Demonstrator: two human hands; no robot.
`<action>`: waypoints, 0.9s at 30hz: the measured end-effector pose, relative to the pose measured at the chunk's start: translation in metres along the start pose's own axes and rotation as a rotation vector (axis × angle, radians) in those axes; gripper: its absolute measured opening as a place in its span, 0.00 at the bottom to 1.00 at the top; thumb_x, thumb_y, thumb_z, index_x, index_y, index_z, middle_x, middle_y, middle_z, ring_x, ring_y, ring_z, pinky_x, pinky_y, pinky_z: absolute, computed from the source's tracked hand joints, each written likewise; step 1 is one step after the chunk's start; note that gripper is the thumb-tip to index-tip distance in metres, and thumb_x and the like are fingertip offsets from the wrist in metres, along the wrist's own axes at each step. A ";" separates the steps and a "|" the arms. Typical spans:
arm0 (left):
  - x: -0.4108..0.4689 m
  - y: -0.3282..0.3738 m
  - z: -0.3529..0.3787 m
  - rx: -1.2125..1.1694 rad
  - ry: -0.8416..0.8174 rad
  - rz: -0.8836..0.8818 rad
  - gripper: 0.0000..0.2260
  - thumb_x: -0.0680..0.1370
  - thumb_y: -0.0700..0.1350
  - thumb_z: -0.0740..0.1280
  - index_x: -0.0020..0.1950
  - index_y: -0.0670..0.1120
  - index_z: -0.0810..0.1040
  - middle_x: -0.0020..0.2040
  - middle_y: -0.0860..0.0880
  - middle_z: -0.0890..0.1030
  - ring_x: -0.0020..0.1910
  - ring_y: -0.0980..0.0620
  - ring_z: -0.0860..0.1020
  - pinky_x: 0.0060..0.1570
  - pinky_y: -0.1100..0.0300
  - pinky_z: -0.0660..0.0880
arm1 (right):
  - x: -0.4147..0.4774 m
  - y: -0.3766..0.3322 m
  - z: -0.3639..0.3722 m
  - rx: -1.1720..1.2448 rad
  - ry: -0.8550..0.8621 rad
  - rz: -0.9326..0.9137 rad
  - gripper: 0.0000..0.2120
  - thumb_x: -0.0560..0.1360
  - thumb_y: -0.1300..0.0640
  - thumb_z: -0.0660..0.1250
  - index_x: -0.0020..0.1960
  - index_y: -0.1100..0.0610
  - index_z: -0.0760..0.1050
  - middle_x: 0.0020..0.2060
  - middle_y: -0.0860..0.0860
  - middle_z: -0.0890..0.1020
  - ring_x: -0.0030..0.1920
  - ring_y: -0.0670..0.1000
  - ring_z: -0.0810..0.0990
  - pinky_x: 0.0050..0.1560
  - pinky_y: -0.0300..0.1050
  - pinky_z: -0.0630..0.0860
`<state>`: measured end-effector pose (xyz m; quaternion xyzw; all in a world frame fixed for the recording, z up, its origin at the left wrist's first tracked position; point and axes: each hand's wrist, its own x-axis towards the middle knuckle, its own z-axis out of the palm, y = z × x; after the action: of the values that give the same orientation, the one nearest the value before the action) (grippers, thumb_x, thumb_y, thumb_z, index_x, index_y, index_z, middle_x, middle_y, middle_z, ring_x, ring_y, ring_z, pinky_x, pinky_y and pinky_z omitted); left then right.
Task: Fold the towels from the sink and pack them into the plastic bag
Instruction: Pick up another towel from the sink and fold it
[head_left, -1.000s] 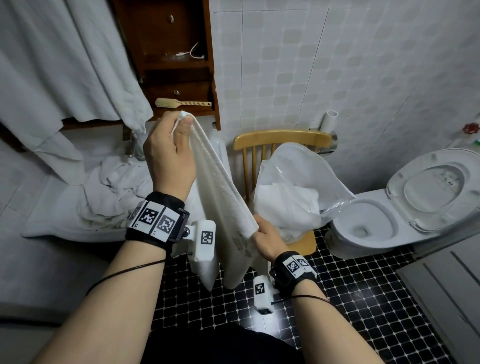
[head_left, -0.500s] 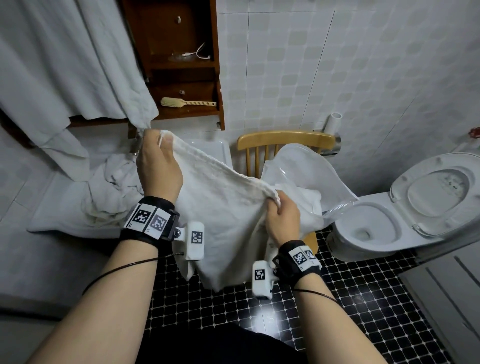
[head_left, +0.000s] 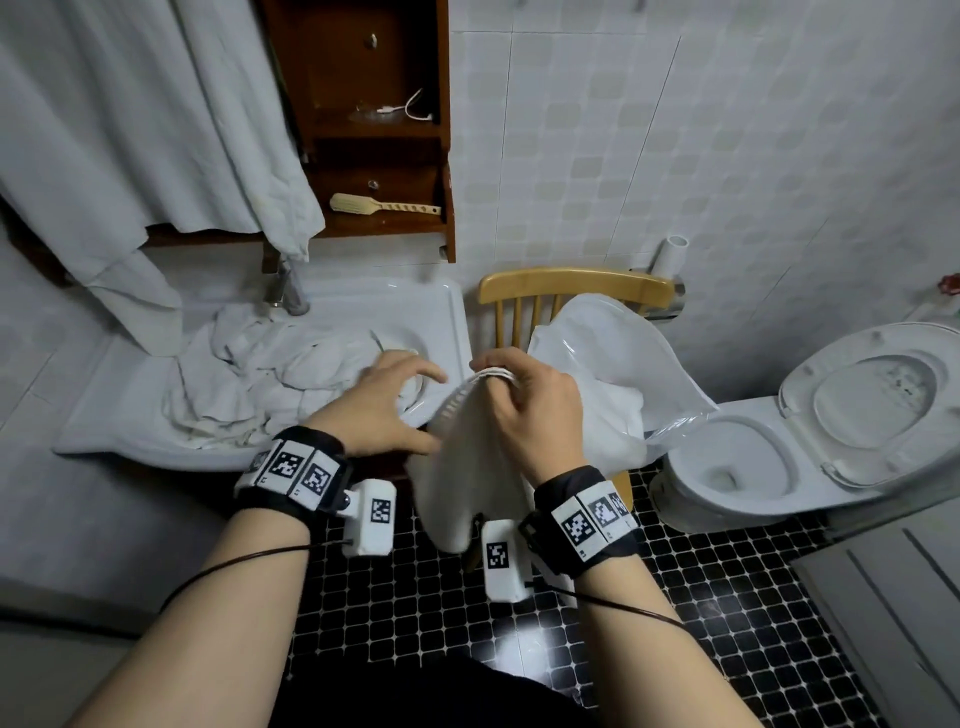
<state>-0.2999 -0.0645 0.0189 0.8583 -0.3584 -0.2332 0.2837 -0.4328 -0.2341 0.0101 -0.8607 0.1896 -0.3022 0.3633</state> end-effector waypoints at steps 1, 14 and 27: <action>0.000 0.013 0.005 -0.088 -0.045 0.101 0.29 0.65 0.50 0.84 0.63 0.61 0.77 0.65 0.59 0.76 0.66 0.59 0.74 0.68 0.59 0.70 | 0.000 -0.001 0.001 0.007 -0.017 0.006 0.14 0.73 0.52 0.63 0.54 0.44 0.84 0.42 0.45 0.88 0.43 0.52 0.85 0.46 0.53 0.81; 0.014 0.055 0.047 -0.122 0.336 0.302 0.20 0.76 0.31 0.58 0.59 0.51 0.79 0.53 0.49 0.79 0.51 0.47 0.77 0.54 0.51 0.77 | -0.008 0.011 -0.006 0.178 -0.009 0.083 0.08 0.77 0.55 0.71 0.48 0.54 0.72 0.34 0.46 0.80 0.35 0.51 0.78 0.37 0.48 0.72; 0.000 0.031 -0.017 -0.068 1.034 -0.052 0.16 0.79 0.44 0.56 0.56 0.44 0.81 0.49 0.39 0.83 0.48 0.37 0.78 0.44 0.52 0.70 | -0.026 0.072 0.019 0.051 -0.546 0.151 0.15 0.79 0.64 0.67 0.39 0.47 0.72 0.33 0.43 0.76 0.35 0.40 0.74 0.40 0.43 0.69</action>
<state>-0.3043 -0.0770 0.0514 0.8603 -0.1424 0.2028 0.4455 -0.4474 -0.2580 -0.0629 -0.8841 0.1408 -0.0360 0.4442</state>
